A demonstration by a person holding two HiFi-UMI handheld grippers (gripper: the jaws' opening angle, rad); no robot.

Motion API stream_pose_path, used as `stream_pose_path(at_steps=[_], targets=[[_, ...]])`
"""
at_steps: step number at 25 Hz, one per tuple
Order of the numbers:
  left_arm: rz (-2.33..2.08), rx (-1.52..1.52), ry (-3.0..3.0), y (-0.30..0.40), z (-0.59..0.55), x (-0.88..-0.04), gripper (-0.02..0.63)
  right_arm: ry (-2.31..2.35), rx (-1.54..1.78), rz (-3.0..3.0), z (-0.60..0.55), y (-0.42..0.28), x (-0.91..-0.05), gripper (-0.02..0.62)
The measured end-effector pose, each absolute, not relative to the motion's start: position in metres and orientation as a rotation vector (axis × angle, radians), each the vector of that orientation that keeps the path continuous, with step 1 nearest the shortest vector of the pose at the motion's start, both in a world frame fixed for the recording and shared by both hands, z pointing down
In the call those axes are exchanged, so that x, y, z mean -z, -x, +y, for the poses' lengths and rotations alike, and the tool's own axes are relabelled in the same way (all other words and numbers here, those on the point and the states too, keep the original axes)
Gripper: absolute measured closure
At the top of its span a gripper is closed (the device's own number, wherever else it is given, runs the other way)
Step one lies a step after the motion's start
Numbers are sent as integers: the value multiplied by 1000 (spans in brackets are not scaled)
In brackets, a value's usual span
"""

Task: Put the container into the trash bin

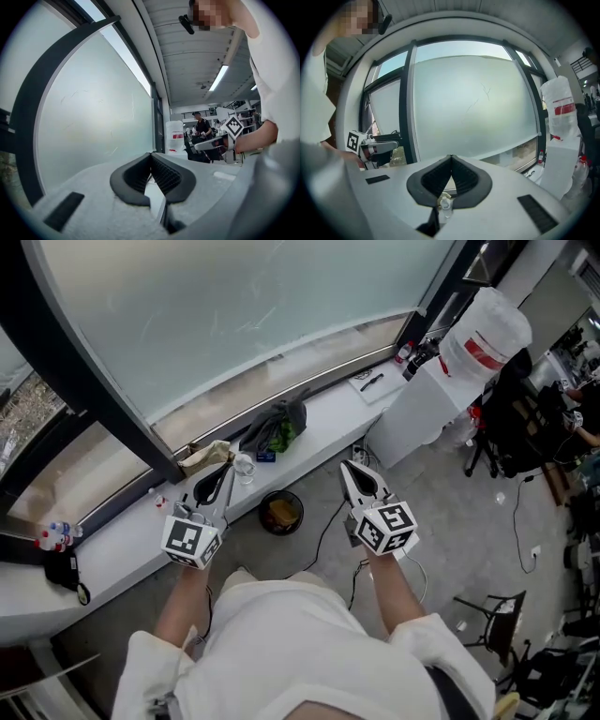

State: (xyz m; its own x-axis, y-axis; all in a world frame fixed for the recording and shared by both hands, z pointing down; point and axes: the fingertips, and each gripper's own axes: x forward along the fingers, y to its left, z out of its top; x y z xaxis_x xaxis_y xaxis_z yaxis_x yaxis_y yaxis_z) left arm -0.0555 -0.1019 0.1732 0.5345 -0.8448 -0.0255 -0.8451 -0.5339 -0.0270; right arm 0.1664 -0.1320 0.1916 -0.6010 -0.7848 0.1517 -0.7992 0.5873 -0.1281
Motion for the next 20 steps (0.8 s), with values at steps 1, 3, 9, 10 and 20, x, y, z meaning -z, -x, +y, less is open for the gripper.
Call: stream_pose_path(at_steps=[1, 3, 9, 10, 20], targets=[[1506, -28, 2711, 59, -100, -168, 589, -1371, -248, -2734, -130, -168, -184, 595], [1526, -63, 2691, 68, -95, -157, 589, -1374, -189, -2734, -129, -169, -173, 595], [1573, -144, 2625, 92, -84, -124, 589, -1398, -27, -2720, -121, -170, -142, 595], [1584, -149, 2613, 96, -82, -121, 589, -1407, -11, -2716, -118, -172, -138, 595], [1698, -46, 2531, 127, -60, -139, 589, -1567, -80, -2726, -95, -184, -121, 595]])
